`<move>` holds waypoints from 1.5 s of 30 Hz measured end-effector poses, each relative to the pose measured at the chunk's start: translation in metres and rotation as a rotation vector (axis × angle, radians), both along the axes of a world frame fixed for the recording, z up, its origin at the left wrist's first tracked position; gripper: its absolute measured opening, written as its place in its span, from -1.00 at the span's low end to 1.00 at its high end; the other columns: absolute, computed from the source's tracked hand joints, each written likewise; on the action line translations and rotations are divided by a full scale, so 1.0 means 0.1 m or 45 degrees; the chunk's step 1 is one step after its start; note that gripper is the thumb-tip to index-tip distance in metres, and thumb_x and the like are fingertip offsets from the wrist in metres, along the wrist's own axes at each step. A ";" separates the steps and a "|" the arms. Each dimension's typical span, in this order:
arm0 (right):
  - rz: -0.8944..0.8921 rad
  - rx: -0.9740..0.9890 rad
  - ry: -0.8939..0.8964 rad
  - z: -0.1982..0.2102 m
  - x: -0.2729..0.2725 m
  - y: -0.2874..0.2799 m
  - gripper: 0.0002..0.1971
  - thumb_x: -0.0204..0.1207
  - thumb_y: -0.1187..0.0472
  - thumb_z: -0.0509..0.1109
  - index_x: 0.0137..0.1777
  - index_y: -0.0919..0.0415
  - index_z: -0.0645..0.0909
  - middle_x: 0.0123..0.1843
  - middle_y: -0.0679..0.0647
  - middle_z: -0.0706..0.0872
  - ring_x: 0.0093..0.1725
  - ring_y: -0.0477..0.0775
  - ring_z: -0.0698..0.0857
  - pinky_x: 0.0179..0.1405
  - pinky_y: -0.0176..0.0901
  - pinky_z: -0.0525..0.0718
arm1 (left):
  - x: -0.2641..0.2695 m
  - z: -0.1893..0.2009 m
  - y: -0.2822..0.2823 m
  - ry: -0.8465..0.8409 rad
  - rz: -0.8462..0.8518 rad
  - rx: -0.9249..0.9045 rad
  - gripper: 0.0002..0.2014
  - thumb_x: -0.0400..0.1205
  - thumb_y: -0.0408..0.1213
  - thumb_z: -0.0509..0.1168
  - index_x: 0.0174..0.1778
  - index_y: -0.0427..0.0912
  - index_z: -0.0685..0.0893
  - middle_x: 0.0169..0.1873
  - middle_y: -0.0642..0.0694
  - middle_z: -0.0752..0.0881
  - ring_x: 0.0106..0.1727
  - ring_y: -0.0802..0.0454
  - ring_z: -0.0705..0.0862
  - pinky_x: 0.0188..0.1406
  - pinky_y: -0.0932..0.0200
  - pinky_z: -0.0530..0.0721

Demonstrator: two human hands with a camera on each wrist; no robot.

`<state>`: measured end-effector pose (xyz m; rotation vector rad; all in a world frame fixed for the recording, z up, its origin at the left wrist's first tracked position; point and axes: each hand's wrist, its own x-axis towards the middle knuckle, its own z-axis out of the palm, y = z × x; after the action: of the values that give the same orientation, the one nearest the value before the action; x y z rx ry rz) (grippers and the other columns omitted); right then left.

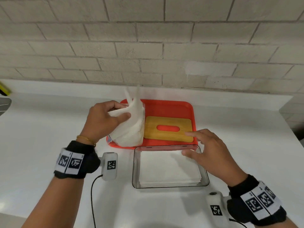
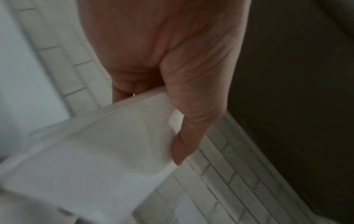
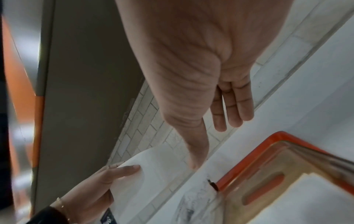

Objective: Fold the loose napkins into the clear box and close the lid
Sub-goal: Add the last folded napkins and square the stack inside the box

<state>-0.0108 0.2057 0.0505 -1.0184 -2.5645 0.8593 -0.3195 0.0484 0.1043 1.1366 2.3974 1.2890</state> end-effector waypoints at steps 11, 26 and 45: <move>0.152 0.434 0.069 0.25 -0.02 -0.15 0.11 0.10 -0.36 0.73 0.69 -0.31 0.32 0.84 -0.09 0.16 0.84 0.02 0.02 0.78 0.05 0.00 | 0.75 0.05 -0.13 0.001 -0.625 -0.078 -0.89 0.51 -0.21 0.66 -0.12 0.04 0.88 -0.19 0.25 0.86 -0.10 0.19 0.84 -0.06 0.36 0.71; 0.138 -0.171 -0.113 -0.21 0.15 0.03 -0.78 0.47 0.20 0.69 -0.02 -0.15 0.81 -0.14 -0.32 0.82 -0.11 -0.36 0.74 -0.19 -0.53 0.56 | 0.94 -0.81 -0.12 -0.103 -0.588 -0.221 -0.80 0.50 -0.20 0.66 0.01 0.04 0.89 -0.13 0.29 0.86 -0.05 0.30 0.81 0.02 0.41 0.72; -0.033 -0.330 -0.112 -0.24 -0.01 -0.03 -0.51 0.59 0.16 0.59 0.47 -0.10 0.55 -0.25 -0.04 0.68 -0.42 -0.34 0.67 -0.32 -0.52 0.59 | 0.74 -0.89 -0.10 -0.120 -0.298 -0.437 -0.35 0.41 -0.11 0.72 0.40 0.10 0.62 -0.11 0.10 0.63 -0.30 0.17 0.60 -0.28 0.45 0.57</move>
<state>-0.0119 0.2023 0.0260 -1.1818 -2.5520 1.1884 -0.2457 0.0388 0.0158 1.1790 2.2241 0.8022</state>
